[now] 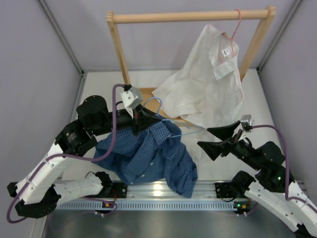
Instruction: Place the shirt on the hanger
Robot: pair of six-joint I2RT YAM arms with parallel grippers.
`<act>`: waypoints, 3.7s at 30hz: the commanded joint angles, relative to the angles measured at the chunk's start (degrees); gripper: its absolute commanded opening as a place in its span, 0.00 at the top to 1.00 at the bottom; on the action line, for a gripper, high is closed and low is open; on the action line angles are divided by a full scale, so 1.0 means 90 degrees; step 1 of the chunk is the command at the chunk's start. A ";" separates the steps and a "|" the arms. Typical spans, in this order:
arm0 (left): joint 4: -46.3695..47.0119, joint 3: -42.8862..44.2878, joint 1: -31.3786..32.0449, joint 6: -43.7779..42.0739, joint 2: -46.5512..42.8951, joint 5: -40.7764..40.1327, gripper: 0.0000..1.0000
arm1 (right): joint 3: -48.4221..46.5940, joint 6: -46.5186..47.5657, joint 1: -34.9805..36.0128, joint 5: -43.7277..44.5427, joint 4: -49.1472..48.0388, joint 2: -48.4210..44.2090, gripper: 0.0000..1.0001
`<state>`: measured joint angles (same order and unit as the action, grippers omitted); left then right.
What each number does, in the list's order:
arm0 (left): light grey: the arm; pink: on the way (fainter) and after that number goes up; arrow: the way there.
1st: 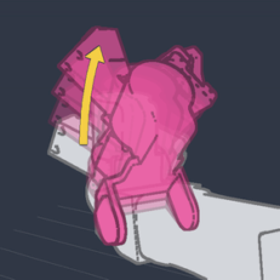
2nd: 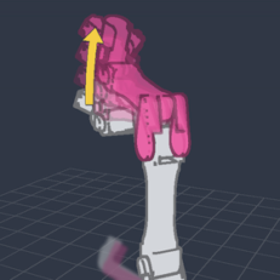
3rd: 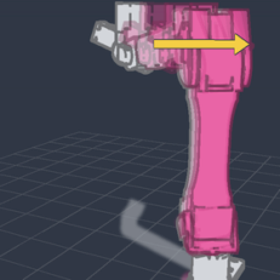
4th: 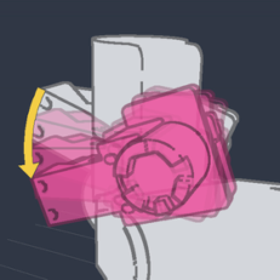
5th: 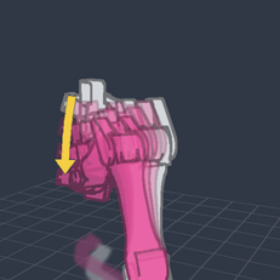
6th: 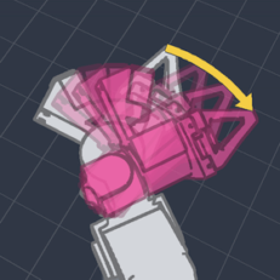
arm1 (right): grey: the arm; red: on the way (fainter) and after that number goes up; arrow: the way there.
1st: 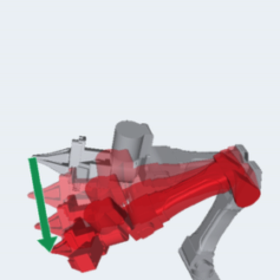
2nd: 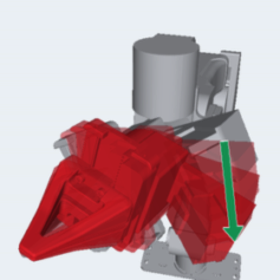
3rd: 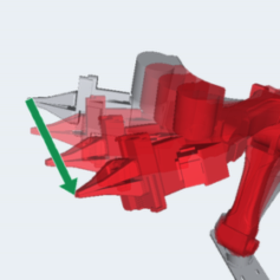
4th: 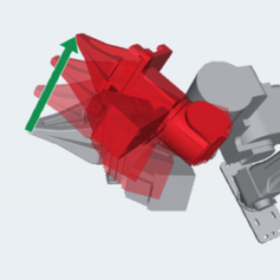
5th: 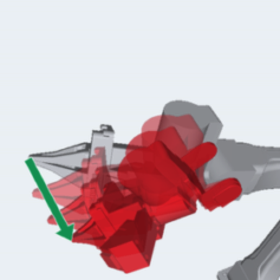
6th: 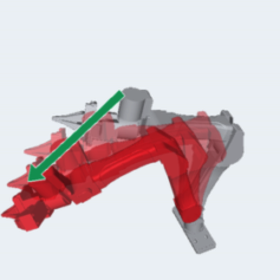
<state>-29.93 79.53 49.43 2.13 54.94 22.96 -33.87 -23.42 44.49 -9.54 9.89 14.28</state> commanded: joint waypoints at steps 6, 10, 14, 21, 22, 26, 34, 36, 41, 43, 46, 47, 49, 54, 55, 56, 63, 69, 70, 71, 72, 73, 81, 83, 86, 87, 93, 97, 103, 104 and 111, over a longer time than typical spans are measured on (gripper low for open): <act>0.0484 -0.0349 0.0006 0.0974 0.0077 -0.2550 1.00 | 0.0168 -0.2745 0.0008 -0.0168 0.0065 0.0443 0.25; 0.0494 -0.0389 0.0006 0.1276 0.0204 -0.3204 1.00 | 0.0813 -0.4105 0.0027 -0.0502 -0.1301 0.1019 0.49; 0.0523 -0.0448 0.0006 0.1345 0.0253 -0.3235 1.00 | 0.0980 -0.4507 0.0271 -0.0142 -0.1714 0.1547 0.54; 0.0786 -0.0711 0.0006 0.1433 0.0253 -0.3362 1.00 | 0.0951 -0.4556 0.1723 0.1350 -0.2308 0.2639 0.55; 0.0825 -0.0750 0.0006 0.1452 0.0244 -0.3381 1.00 | 0.0941 -0.4585 0.1901 0.1546 -0.2397 0.2757 0.56; 0.0933 -0.0858 0.0006 0.1492 0.0234 -0.3284 1.00 | 0.1086 -0.4974 0.2390 0.2192 -0.2933 0.3314 0.59; 0.1051 -0.1082 0.0006 0.1492 0.0156 -0.3284 1.00 | 0.1126 -0.5366 0.2908 0.3198 -0.3296 0.3891 0.62; 0.1070 -0.1102 0.0006 0.1482 0.0136 -0.3274 1.00 | 0.1156 -0.5464 0.2957 0.3374 -0.3296 0.3950 0.62; 0.1119 -0.1190 0.0006 0.1472 0.0058 -0.3362 1.00 | 0.1165 -0.5630 0.3083 0.3608 -0.3092 0.3999 0.54; 0.1129 -0.1209 0.0006 0.1443 0.0029 -0.3430 1.00 | 0.1214 -0.5708 0.3172 0.3735 -0.3062 0.3960 0.53; 0.1158 -0.1248 0.0006 0.1453 -0.0020 -0.3469 1.00 | 0.1321 -0.5815 0.3260 0.3931 -0.3003 0.3901 0.52; 0.1168 -0.1268 0.0006 0.1453 -0.0020 -0.3459 1.00 | 0.1331 -0.5816 0.3279 0.3970 -0.2994 0.3911 0.52; 0.1216 -0.1287 0.0006 0.1462 -0.0020 -0.3450 1.00 | 0.1322 -0.5806 0.3289 0.3980 -0.2974 0.3960 0.53; 0.1207 -0.1287 0.0006 0.1472 -0.0059 -0.3440 1.00 | 0.1380 -0.5826 0.3289 0.3960 -0.3198 0.4184 0.54; 0.1216 -0.1297 0.0006 0.1472 -0.0069 -0.3430 1.00 | 0.1380 -0.5748 0.3289 0.3960 -0.3344 0.4204 0.55; 0.1207 -0.1307 0.0006 0.1482 -0.0079 -0.3420 1.00 | 0.1332 -0.5680 0.3279 0.3970 -0.3364 0.4281 0.55; 0.1207 -0.1385 0.0006 0.1501 -0.0118 -0.3342 1.00 | 0.1058 -0.5464 0.3221 0.3980 -0.3452 0.4497 0.64; 0.1207 -0.1414 0.0006 0.1511 -0.0176 -0.3245 1.00 | 0.0951 -0.5513 0.3172 0.3902 -0.3647 0.4799 0.67; 0.1207 -0.1414 0.0006 0.1511 -0.0176 -0.3235 1.00 | 0.0951 -0.5532 0.3172 0.3873 -0.3686 0.4800 0.67; 0.1207 -0.1434 0.0006 0.1531 -0.0176 -0.3235 1.00 | 0.0951 -0.5542 0.3153 0.3834 -0.3716 0.4858 0.68; 0.1226 -0.1444 0.0006 0.1511 -0.0186 -0.3215 1.00 | 0.0951 -0.5562 0.3143 0.3824 -0.3803 0.4887 0.69; 0.1226 -0.1444 0.0006 0.1502 -0.0186 -0.3225 1.00 | 0.0931 -0.5562 0.3143 0.3795 -0.3823 0.4946 0.70; 0.1256 -0.1531 0.0006 0.1472 -0.0274 -0.3137 1.00 | 0.0882 -0.5571 0.3055 0.3872 -0.3775 0.5005 0.87; 0.1256 -0.1541 0.0006 0.1453 -0.0332 -0.3118 1.00 | 0.0960 -0.5562 0.2967 0.3980 -0.3687 0.4936 0.94; 0.1246 -0.1590 0.0006 0.1433 -0.0478 -0.3040 1.00 | 0.1058 -0.5552 0.2734 0.3922 -0.3493 0.4859 1.00; 0.1246 -0.1600 0.0006 0.1433 -0.0508 -0.3001 1.00 | 0.1097 -0.5504 0.2655 0.3883 -0.3443 0.4829 1.00; 0.1256 -0.1883 0.0006 0.1375 -0.0967 -0.2679 1.00 | 0.1350 -0.5056 0.1621 0.3346 -0.3316 0.4478 1.00; 0.1246 -0.2107 -0.0004 0.1238 -0.1279 -0.2387 1.00 | 0.1371 -0.4596 0.0761 0.2304 -0.3452 0.4273 1.00; 0.1246 -0.2391 0.0006 0.1062 -0.1699 -0.2239 1.00 | 0.0834 -0.3717 -0.0236 0.1121 -0.3122 0.4467 1.00; 0.1255 -0.2420 0.0006 0.1043 -0.1787 -0.2200 1.00 | 0.0756 -0.3532 -0.0391 0.1080 -0.3033 0.4516 1.00; 0.0720 -0.2303 0.0006 0.0916 -0.1993 -0.2346 1.00 | 0.0424 -0.2994 -0.0861 0.0835 -0.2691 0.4468 1.00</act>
<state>-23.07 57.17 49.43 11.40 37.93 1.43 -26.68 -55.61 39.20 -2.04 -17.26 55.11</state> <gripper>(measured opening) 0.089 0.004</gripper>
